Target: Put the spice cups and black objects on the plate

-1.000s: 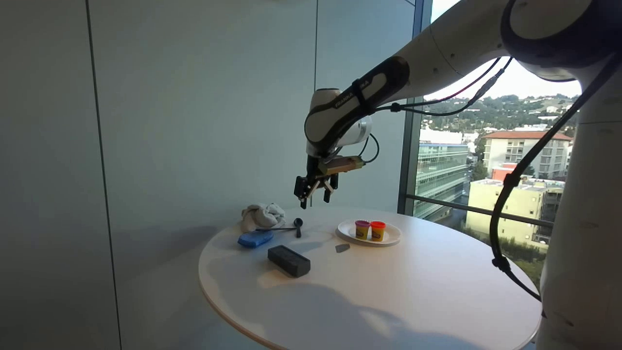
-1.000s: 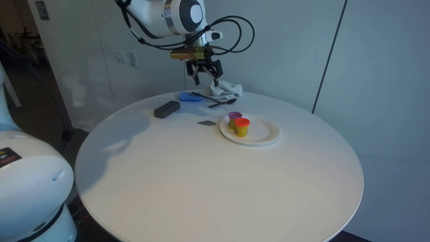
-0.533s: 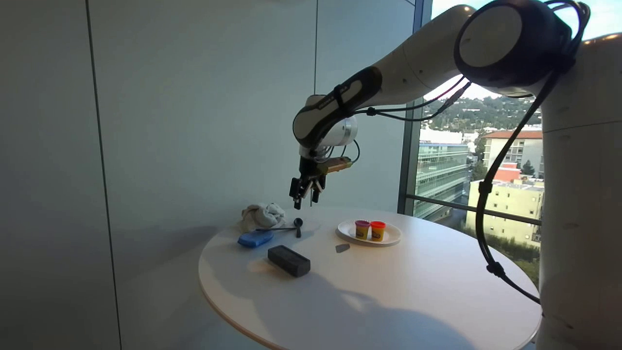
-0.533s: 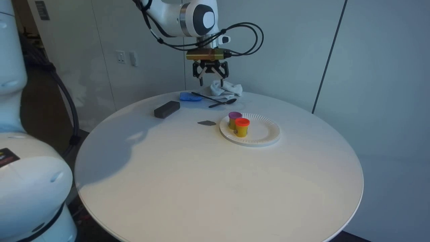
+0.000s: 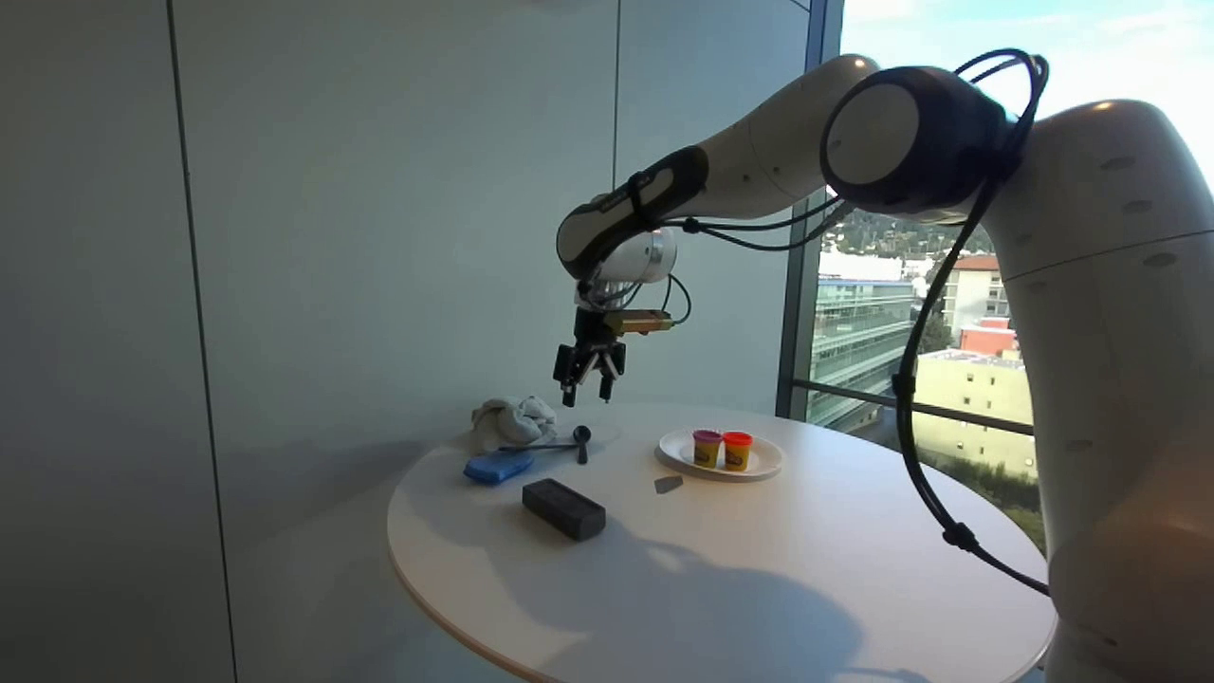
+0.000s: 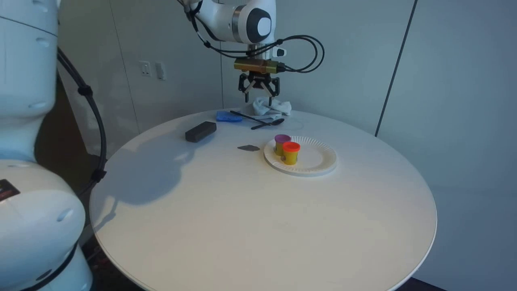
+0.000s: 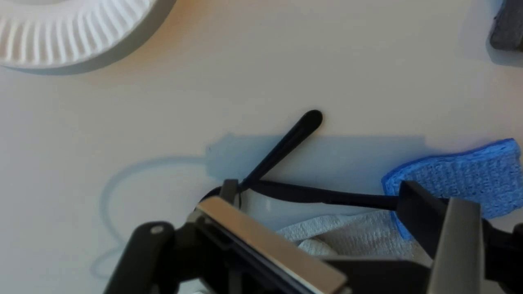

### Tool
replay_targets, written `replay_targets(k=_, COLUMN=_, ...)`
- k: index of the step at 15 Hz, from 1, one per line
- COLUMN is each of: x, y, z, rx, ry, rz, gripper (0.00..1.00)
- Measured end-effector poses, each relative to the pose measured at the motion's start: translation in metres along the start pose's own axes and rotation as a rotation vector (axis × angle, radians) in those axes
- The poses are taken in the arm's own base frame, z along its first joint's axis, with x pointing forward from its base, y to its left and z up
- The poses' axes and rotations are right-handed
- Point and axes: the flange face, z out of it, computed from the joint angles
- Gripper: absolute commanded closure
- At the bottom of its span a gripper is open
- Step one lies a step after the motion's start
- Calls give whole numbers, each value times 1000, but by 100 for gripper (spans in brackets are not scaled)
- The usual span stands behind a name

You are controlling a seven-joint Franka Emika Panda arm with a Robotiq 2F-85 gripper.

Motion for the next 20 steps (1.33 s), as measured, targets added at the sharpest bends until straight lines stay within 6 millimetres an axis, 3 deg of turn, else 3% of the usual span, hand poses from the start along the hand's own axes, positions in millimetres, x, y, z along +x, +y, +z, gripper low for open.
replay_targets(k=7, x=35, y=-16, z=17, rx=-24, ry=-109, rz=297, gripper=0)
replay_targets(k=12, x=50, y=-11, z=32, rx=-102, ry=-172, rz=532, gripper=0)
replay_targets(k=20, x=61, y=0, z=53, rx=-82, ry=-178, rz=578, gripper=0)
